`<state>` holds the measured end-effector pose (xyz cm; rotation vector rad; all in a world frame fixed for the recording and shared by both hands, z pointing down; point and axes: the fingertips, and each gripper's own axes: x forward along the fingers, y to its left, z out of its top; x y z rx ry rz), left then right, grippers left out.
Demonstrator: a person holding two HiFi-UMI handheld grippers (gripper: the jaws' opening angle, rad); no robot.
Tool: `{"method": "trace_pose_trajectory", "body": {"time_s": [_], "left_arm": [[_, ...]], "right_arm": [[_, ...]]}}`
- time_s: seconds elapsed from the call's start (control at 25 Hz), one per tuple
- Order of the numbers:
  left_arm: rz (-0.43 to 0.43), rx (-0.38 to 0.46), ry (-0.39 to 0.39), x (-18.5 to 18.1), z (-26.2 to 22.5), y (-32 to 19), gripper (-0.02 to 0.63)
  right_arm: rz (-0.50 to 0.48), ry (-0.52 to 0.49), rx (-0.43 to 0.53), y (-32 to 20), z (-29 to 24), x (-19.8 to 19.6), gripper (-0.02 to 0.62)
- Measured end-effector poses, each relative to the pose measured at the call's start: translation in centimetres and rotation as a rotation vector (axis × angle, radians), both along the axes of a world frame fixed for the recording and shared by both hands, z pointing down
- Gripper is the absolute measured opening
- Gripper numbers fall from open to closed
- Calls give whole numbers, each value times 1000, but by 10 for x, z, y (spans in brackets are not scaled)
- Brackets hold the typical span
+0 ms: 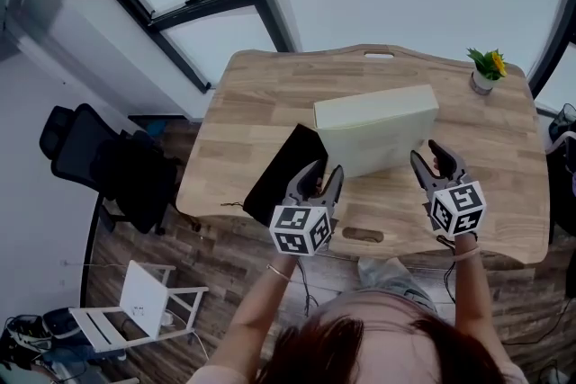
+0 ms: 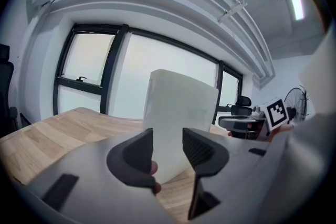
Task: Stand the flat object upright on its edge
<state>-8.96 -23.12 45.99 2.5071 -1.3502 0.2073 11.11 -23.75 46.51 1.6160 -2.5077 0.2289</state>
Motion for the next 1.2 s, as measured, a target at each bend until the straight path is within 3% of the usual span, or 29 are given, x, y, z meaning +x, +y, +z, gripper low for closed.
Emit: {"method": "trace_pose_trajectory", "body": {"time_s": [0.72,1.2], "left_arm": [[-53,54,-34,-22,-15,70,63],[-52,96,-54,-30,-28,125,26]], "right_arm": [[-27,-44,0,74,-8,-28,101],[-16,-43,8,131,-13,-38,35]]}}
